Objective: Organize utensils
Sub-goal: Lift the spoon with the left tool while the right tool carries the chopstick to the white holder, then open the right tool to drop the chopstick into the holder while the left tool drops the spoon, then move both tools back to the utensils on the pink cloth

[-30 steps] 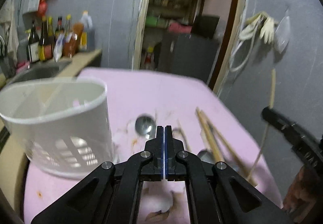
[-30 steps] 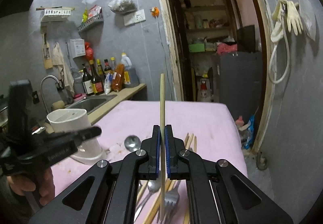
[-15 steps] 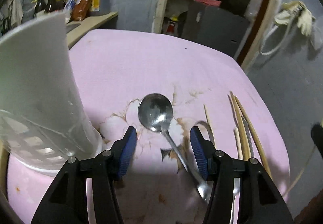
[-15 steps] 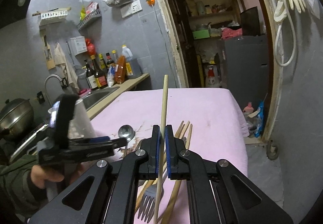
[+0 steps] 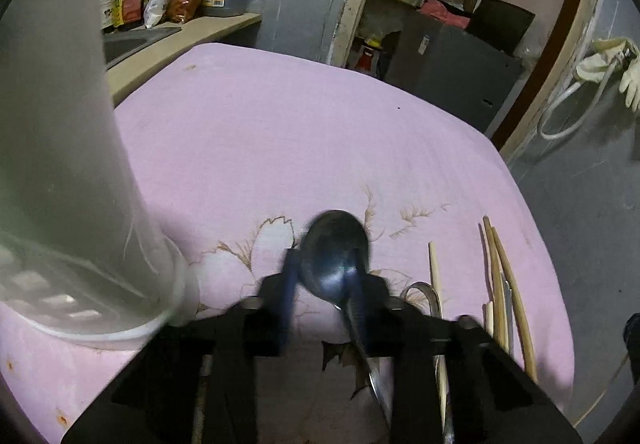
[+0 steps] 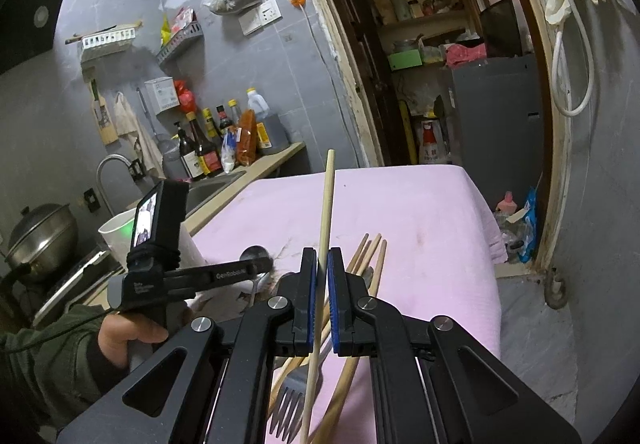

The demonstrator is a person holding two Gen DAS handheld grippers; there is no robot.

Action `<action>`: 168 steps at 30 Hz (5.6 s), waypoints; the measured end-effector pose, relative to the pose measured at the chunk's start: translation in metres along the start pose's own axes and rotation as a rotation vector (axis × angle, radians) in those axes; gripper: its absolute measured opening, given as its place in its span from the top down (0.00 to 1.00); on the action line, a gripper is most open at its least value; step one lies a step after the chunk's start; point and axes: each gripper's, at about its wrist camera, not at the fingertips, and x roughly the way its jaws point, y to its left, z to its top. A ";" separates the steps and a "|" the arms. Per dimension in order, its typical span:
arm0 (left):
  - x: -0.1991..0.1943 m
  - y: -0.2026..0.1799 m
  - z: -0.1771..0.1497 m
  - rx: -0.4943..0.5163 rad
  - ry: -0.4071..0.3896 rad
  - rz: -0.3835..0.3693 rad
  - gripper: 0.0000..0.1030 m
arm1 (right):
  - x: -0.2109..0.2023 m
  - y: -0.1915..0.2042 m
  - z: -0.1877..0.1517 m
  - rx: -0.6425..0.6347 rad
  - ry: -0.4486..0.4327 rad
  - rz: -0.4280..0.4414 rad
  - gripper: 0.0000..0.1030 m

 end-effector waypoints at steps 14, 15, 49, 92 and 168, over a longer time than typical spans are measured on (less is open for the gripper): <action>-0.044 -0.026 -0.012 0.141 -0.179 -0.087 1.00 | -0.001 0.005 -0.003 -0.007 -0.026 -0.041 0.97; -0.052 -0.028 -0.015 0.152 -0.210 -0.088 1.00 | -0.004 0.007 -0.004 -0.012 -0.037 -0.048 0.97; -0.249 0.157 0.059 -0.047 -0.829 0.237 1.00 | 0.055 0.203 0.116 -0.227 -0.443 0.211 0.98; -0.207 0.157 0.036 -0.063 -0.691 0.044 0.67 | 0.098 0.184 0.057 -0.235 -0.251 0.097 0.69; -0.001 -0.035 -0.031 0.370 0.144 -0.093 0.75 | 0.071 -0.006 -0.011 -0.194 0.432 -0.205 0.81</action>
